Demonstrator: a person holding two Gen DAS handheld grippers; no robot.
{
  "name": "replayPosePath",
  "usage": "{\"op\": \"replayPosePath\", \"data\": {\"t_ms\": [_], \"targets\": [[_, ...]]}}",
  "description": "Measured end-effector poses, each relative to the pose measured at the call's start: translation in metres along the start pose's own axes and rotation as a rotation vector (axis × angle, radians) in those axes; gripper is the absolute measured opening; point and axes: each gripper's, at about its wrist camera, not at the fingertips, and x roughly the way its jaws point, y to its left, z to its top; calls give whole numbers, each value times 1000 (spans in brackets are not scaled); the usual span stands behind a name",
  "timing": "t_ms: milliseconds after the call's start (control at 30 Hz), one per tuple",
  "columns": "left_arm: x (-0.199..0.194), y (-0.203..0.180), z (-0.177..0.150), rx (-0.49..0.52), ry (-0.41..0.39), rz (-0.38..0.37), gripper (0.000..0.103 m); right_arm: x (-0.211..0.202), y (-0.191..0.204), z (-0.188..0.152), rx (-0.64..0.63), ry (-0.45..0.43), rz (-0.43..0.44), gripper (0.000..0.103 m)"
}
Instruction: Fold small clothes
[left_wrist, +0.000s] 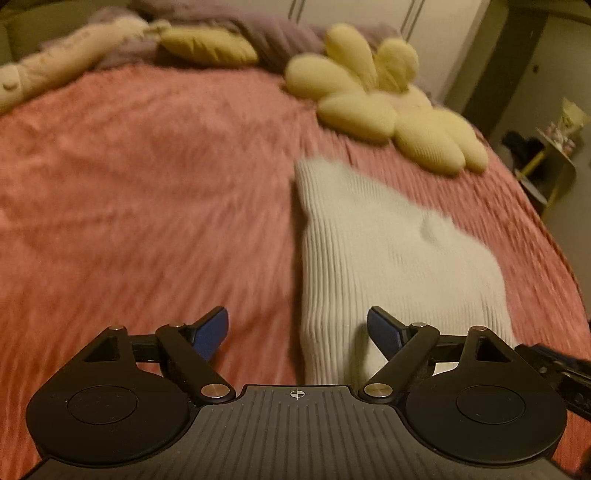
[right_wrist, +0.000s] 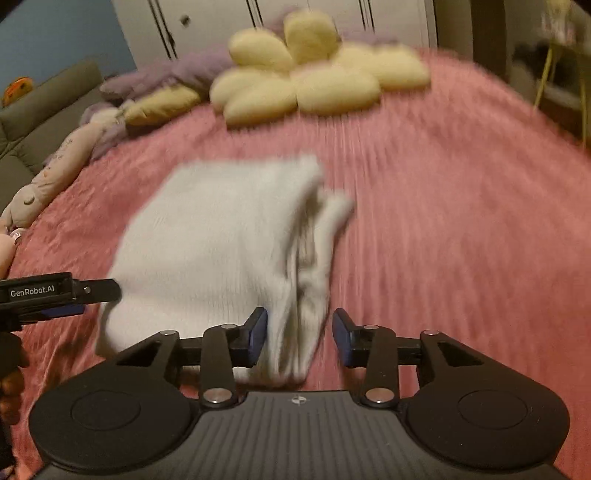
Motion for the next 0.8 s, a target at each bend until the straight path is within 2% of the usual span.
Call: {"op": "replayPosePath", "data": {"t_ms": [67, 167, 267, 367, 400, 500, 600, 633, 700, 800], "targets": [[8, -6, 11, -20, -31, 21, 88, -5, 17, 11, -84, -79, -23, 43], [32, -20, 22, -5, -22, 40, 88, 12, 41, 30, -179, -114, -23, 43], [53, -30, 21, 40, 15, 69, 91, 41, 57, 37, -271, -117, -96, 42], [62, -36, 14, 85, 4, 94, 97, 65, 54, 34, -338, -133, -194, 42], [65, -37, 12, 98, 6, 91, 97, 73, 49, 31, -340, -117, -216, 42], [71, -40, 8, 106, -5, 96, 100, 84, 30, 27, -291, -110, -197, 48], [73, -39, 7, 111, -10, 100, 102, 90, 31, 24, -337, -117, -208, 54], [71, -37, 8, 98, -4, 94, 102, 91, 32, 24, -346, -112, -203, 55], [63, -31, 11, 61, 15, 81, 102, 88, 28, 31, -326, -90, -195, 68], [39, -24, 7, 17, 19, 58, 101, 67, 21, 37, -236, -63, -149, 72]]}}
